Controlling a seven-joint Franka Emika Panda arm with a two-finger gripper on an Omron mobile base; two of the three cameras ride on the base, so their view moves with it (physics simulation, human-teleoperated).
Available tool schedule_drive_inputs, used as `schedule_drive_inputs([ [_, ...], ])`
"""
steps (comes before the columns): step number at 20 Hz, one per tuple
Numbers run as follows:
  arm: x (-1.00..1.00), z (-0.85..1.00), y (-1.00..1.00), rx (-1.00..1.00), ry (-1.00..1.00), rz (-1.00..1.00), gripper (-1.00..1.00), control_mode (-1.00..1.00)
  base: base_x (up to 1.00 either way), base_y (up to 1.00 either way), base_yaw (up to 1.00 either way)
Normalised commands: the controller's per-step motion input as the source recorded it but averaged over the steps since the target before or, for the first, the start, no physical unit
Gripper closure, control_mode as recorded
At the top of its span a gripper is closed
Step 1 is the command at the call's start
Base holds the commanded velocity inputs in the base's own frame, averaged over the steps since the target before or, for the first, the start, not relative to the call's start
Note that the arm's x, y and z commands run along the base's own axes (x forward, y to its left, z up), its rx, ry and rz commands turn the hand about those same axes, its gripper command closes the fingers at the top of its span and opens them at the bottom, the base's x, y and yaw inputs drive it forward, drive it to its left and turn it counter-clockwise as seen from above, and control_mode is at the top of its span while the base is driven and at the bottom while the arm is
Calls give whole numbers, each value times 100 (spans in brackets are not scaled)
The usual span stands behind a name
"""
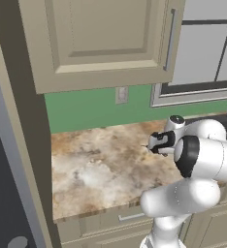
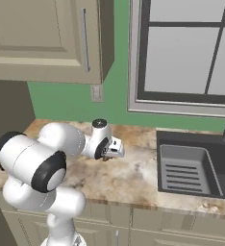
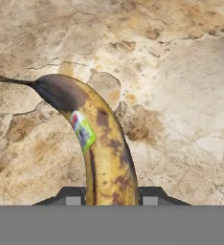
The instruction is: Open the fridge, remove the banana, squash, and chicken drumstick, and place them on any counter.
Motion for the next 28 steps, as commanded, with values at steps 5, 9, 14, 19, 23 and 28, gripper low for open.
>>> schedule_drive_inputs([
  [5,0,-6,-2,0,0,0,100,-100,0,0,0],
  [9,0,0,0,0,0,0,100,-100,0,0,0],
  [14,0,0,0,0,0,0,-100,-100,0,0,0],
  [19,-1,5,-1,0,-10,10,-100,-100,0,0,0],
  [23,-39,79,0,0,-21,0,-100,-100,0,0,0],
  [28,-82,100,1,0,-29,1,-100,-100,0,0,0],
])
